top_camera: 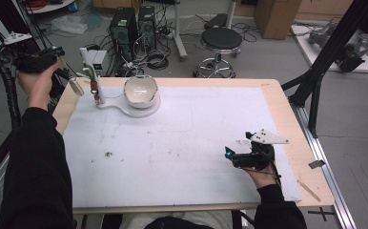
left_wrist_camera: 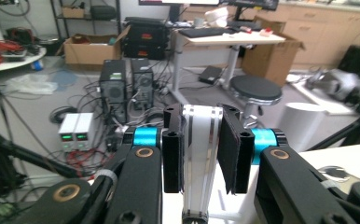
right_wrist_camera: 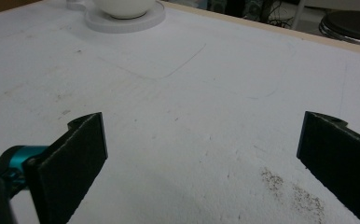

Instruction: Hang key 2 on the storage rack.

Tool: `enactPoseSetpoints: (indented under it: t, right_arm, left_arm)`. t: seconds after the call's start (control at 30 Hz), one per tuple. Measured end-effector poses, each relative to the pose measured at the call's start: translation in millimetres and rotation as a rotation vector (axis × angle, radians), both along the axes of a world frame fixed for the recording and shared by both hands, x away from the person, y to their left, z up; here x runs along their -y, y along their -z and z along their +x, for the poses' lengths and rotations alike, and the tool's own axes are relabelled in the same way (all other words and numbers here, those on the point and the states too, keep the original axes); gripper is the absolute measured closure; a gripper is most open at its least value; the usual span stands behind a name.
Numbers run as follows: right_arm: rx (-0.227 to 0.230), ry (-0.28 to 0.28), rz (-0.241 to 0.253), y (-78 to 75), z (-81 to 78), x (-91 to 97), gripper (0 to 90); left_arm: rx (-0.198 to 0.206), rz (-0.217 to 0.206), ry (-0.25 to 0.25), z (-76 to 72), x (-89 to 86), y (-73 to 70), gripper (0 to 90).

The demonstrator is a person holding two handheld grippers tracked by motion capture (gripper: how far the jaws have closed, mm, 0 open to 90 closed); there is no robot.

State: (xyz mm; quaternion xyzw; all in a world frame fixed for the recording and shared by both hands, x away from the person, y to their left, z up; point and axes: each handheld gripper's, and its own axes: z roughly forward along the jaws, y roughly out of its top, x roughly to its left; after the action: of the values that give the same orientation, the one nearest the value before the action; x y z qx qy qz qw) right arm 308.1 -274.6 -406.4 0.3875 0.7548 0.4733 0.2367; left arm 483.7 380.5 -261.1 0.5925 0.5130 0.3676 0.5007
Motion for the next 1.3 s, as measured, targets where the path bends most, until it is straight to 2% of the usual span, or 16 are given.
enactPoseSetpoints:
  t: [0.07, 0.13, 0.27, 0.33, 0.4, 0.53, 0.63, 0.83, 1.2, 1.3]
  right_arm:
    - [-0.006, 0.004, -0.008, 1.4, 0.6, -0.5, 0.6]
    - [-0.014, 0.009, -0.014, 3.1, 1.6, -0.2, 0.6]
    - [-0.031, 0.016, -0.014, 4.9, 1.2, 0.2, 0.6]
    - [-0.031, 0.019, -0.015, 5.0, 0.6, 0.7, 0.6]
    - [-0.029, 0.023, -0.012, 5.5, 0.7, 1.9, 0.6]
    - [-0.038, 0.029, -0.008, 6.3, 1.3, 3.8, 0.6]
    - [-0.032, 0.027, -0.006, 6.0, 1.0, 3.9, 0.6]
    - [-0.035, 0.027, -0.004, 6.0, 1.3, 4.2, 0.6]
    - [-0.029, 0.029, 0.003, 5.5, 1.4, 5.1, 0.6]
    - [-0.02, 0.032, 0.007, 4.8, 1.2, 6.5, 0.6]
  left_arm:
    - [-0.007, 0.01, -0.004, 4.0, -2.6, -1.7, 72.5]
    - [0.008, 0.012, -0.01, 6.0, -1.8, -0.8, 72.5]
    - [0.005, 0.038, -0.029, 11.1, 1.3, 2.7, 72.7]
    - [0.006, 0.029, -0.015, 13.7, 3.8, 5.3, 72.7]
    - [0.019, 0.045, -0.016, 14.4, 7.3, 5.5, 72.7]
    - [0.053, 0.03, -0.009, 13.8, 11.9, 3.5, 72.8]
    - [0.046, 0.032, -0.008, 11.6, 13.4, 2.4, 72.7]
    - [0.097, 0.002, 0.061, 5.8, 20.0, -3.2, 72.6]
    - [0.052, 0.026, 0.083, 6.8, 29.6, 0.7, 72.5]
    - [0.053, 0.008, 0.081, 6.2, 29.2, 5.7, 72.1]
